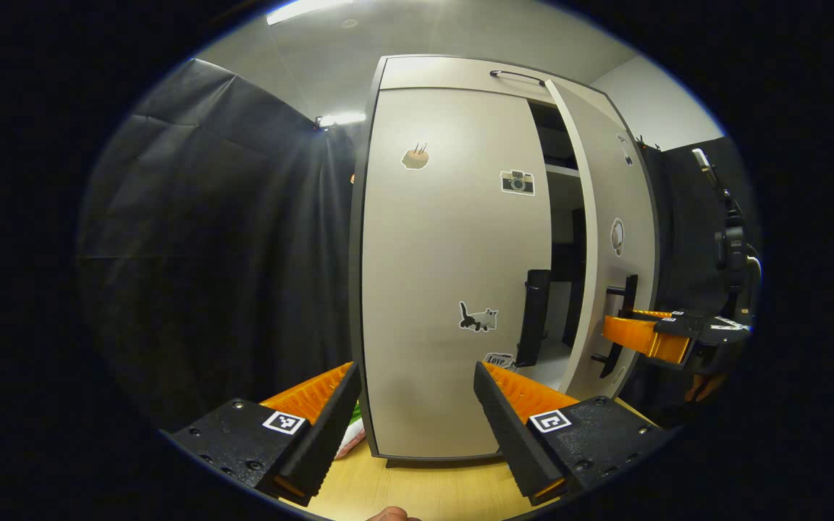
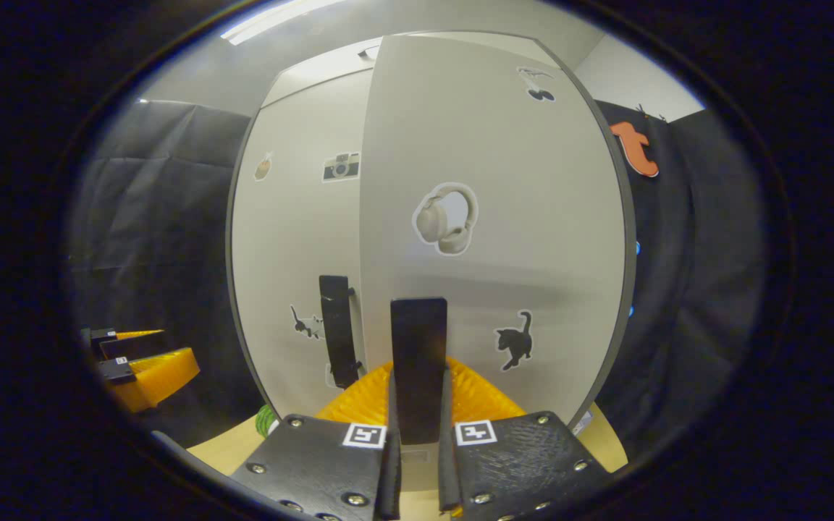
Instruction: Open the right door of the double-door shoe cabinet with the right hand, and open the left door with the left hand.
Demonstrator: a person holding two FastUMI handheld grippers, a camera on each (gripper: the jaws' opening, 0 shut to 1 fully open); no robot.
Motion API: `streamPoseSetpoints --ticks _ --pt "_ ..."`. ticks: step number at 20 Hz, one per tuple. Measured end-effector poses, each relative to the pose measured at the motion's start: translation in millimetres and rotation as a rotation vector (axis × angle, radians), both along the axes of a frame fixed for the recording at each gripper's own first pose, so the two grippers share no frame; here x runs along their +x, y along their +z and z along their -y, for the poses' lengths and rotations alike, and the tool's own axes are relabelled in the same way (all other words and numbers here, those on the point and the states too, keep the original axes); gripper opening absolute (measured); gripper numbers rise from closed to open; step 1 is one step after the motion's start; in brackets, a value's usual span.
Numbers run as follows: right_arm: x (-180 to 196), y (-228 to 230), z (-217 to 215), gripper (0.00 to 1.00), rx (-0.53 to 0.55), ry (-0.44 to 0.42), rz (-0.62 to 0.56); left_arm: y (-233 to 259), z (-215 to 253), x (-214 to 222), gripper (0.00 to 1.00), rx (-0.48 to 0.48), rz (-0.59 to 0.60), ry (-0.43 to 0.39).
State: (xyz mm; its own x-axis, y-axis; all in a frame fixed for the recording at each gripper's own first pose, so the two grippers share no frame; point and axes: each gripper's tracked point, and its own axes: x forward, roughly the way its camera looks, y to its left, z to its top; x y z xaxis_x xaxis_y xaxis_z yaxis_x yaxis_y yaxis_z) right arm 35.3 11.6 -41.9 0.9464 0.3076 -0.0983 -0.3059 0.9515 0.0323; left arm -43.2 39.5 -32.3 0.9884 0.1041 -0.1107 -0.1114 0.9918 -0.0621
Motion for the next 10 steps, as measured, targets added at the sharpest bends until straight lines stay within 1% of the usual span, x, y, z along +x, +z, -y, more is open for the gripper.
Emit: streamPoseSetpoints --ticks 2,5,10 --pt "-3 1 2 0.21 -0.013 0.022 -0.001 1 1 -2 0.97 0.002 0.001 -0.003" --pt "-7 2 6 0.21 -0.006 0.045 -0.009 1 7 -2 0.97 -0.006 0.004 -0.019" --pt "-16 3 16 0.21 -0.003 0.105 -0.001 -2 27 -2 0.97 -0.012 -0.002 -0.074"
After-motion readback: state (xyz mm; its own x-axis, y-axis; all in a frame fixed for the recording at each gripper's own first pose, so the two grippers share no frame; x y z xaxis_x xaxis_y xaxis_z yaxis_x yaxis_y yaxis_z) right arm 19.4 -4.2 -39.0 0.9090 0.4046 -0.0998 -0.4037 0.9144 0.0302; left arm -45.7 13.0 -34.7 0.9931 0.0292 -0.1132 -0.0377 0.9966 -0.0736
